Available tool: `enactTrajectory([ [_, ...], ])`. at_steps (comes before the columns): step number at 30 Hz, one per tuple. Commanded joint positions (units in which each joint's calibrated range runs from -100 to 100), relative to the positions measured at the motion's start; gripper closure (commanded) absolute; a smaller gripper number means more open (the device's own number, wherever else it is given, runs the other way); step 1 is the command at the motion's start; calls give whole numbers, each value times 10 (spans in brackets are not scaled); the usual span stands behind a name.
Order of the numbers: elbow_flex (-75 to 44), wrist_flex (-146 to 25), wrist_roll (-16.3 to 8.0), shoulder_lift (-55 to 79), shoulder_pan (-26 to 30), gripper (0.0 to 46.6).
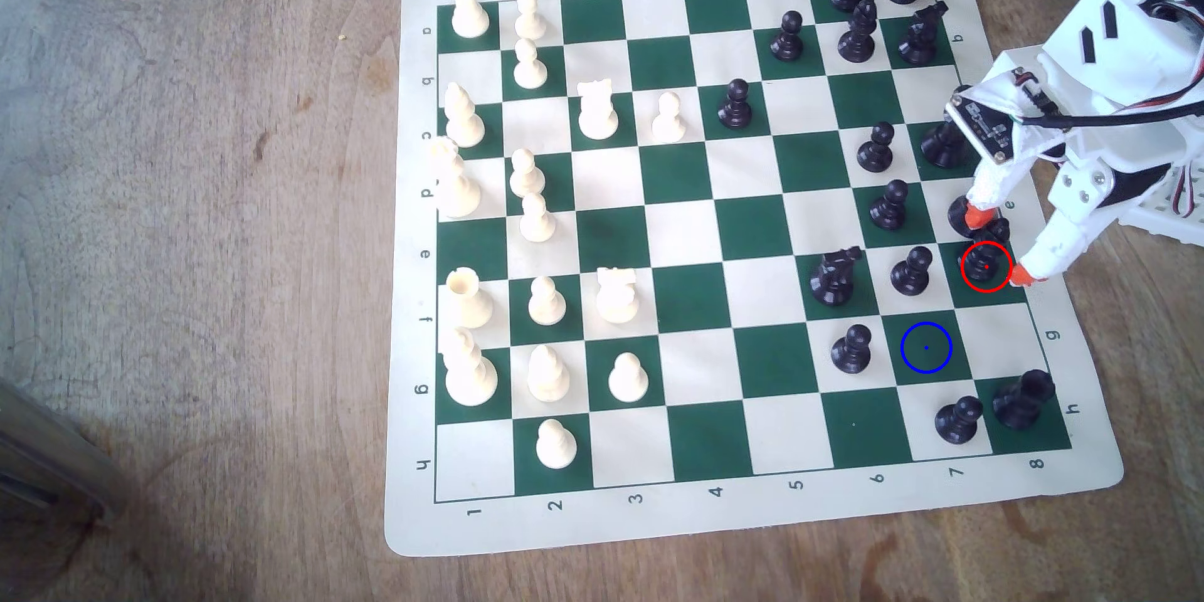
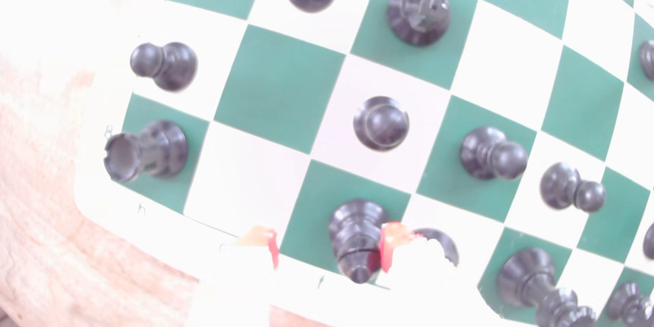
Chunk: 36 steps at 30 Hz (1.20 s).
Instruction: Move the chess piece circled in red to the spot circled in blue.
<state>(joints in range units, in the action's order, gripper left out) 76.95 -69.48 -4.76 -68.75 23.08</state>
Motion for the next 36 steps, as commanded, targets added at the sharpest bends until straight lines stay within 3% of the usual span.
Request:
enactTrajectory([
  [1,0,-4,3,-10,1,311],
  [10,7,-11,5,-13,3,350],
  [14,7,-14,8,-12,5,464],
  [21,-11,-17,9,-10,6,464],
  [27,-110,-42,7,32,11,464],
  [36,-187,26,-15,134,37,444],
])
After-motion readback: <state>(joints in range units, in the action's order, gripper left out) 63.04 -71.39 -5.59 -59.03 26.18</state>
